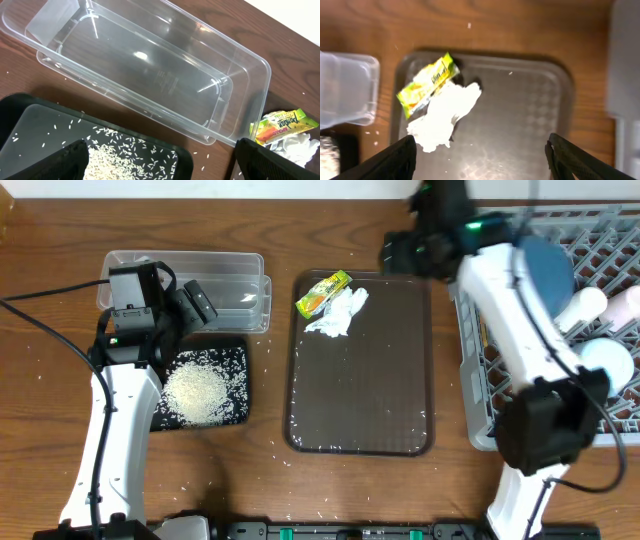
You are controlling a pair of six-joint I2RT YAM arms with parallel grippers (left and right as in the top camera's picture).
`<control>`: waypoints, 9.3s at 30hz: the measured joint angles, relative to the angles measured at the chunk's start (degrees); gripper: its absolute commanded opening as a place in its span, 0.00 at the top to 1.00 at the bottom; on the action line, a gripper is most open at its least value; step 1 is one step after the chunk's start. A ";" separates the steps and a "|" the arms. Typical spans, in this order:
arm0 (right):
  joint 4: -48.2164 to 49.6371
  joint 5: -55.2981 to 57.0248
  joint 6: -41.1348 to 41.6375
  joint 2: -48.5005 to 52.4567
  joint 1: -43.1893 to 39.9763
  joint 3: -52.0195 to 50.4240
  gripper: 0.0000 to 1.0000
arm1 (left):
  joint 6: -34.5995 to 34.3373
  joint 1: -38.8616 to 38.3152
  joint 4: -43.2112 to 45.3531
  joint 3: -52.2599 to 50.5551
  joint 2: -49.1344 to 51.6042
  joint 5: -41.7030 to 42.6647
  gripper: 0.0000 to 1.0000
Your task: Sort waste into correct bins and load items into the dishwasher rack
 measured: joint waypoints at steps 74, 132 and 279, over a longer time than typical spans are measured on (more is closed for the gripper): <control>-0.39 20.85 2.01 -12.57 -35.56 0.13 0.01 | 15.10 -35.39 -6.32 32.59 47.82 -0.94 0.41; -0.39 20.85 2.01 -12.57 -35.56 0.13 0.01 | -29.49 -9.73 -13.66 31.80 27.45 -9.66 0.29; -0.39 20.83 2.01 -12.57 -35.56 0.13 0.01 | 0.31 -0.55 -36.39 -0.33 -15.98 13.16 0.10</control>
